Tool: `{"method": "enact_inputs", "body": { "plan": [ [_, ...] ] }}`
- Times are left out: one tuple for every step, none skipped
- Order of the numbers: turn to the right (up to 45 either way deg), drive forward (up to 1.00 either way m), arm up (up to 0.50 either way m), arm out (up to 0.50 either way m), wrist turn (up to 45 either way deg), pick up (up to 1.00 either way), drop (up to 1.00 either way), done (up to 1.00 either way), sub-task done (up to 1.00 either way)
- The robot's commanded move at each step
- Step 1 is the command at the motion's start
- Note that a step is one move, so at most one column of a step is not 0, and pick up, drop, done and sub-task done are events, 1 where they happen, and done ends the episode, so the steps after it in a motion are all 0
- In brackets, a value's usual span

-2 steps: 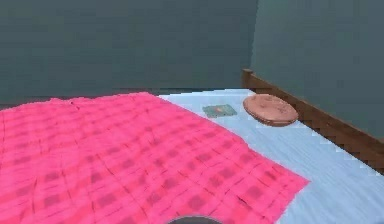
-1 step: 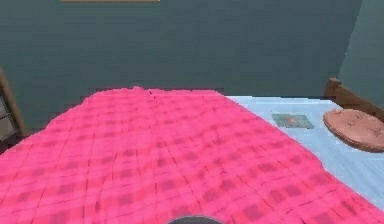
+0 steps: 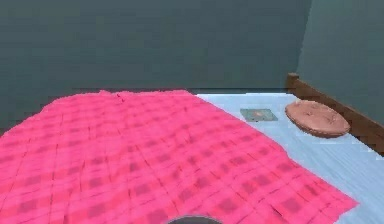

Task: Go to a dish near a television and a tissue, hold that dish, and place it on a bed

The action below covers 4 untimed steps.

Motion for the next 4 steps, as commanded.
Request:
{"method": "enact_inputs", "body": {
  "plan": [
    [45.0, 0.0, 0.0, 0.0, 0.0, 0.0, 0.0, 0.0, 0.0],
    [30.0, 0.0, 0.0, 0.0, 0.0, 0.0, 0.0, 0.0, 0.0],
    [0.0, 0.05, 0.0, 0.0, 0.0, 0.0, 0.0, 0.0, 0.0],
    [-45.0, 0.0, 0.0, 0.0, 0.0, 0.0, 0.0, 0.0, 0.0]
  ]
}}
